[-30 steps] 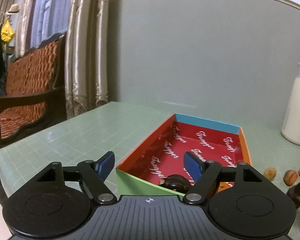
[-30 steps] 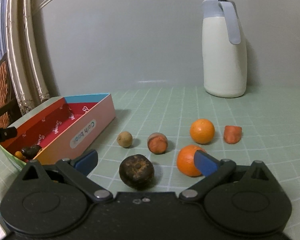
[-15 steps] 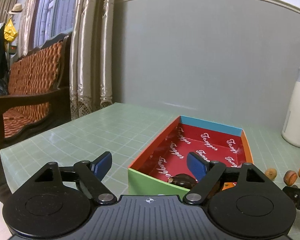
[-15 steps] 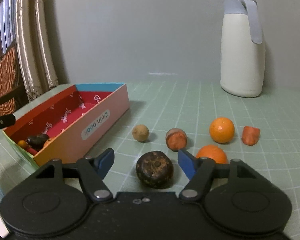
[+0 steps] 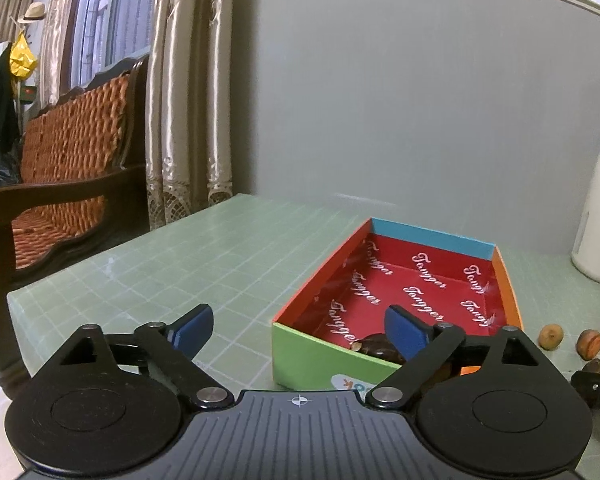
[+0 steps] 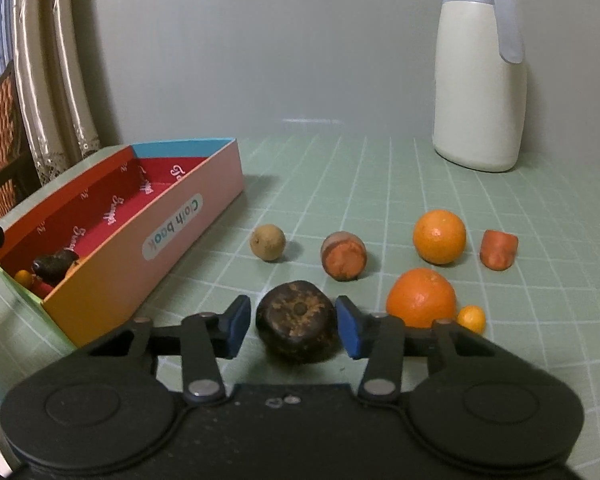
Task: Organize fruits
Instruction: 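Grasp the second dark brown fruit with the right tool and lift, then carry the dark brown fruit with the right tool into the box and open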
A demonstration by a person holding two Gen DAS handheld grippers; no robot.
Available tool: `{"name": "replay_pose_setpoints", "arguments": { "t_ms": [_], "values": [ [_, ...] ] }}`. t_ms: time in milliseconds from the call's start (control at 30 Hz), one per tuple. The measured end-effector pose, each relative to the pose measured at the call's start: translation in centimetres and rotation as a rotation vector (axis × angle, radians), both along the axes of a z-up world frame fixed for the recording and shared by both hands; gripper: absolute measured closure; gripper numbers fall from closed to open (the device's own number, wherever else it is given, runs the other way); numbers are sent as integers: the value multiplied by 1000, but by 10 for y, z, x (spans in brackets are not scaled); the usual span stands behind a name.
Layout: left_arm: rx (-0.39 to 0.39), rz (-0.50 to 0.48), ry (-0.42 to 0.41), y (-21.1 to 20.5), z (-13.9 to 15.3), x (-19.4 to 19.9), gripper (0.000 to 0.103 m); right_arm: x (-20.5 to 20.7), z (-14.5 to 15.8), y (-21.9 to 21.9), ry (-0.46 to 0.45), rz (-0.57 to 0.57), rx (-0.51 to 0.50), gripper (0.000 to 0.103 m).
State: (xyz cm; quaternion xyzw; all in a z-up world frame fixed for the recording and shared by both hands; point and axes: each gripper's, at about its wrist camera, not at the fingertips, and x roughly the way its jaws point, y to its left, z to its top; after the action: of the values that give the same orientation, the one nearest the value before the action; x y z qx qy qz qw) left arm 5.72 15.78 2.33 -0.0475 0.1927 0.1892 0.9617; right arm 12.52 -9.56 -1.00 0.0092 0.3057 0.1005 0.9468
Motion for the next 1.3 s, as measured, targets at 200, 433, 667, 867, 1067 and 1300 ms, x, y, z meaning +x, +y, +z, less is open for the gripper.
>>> {"name": "replay_pose_setpoints", "arguments": {
  "t_ms": [200,433,667,867,1067,1300],
  "values": [
    [-15,16,21,8,-3,0,9,1,-1,2,10,-6,-19,62],
    [-34,31,30,19,-5,-3,8,-3,0,8,10,1,-20,62],
    [-52,51,34,30,-5,-7,7,-10,9,16,-21,15,-28,62],
    [-77,73,29,42,-5,-11,6,-11,35,29,-90,47,-7,62],
    [-85,92,28,51,-6,-14,6,-7,57,61,-145,133,-2,62],
    [-101,119,23,62,-7,-18,5,1,57,102,-135,226,-10,63]
  ]
}}
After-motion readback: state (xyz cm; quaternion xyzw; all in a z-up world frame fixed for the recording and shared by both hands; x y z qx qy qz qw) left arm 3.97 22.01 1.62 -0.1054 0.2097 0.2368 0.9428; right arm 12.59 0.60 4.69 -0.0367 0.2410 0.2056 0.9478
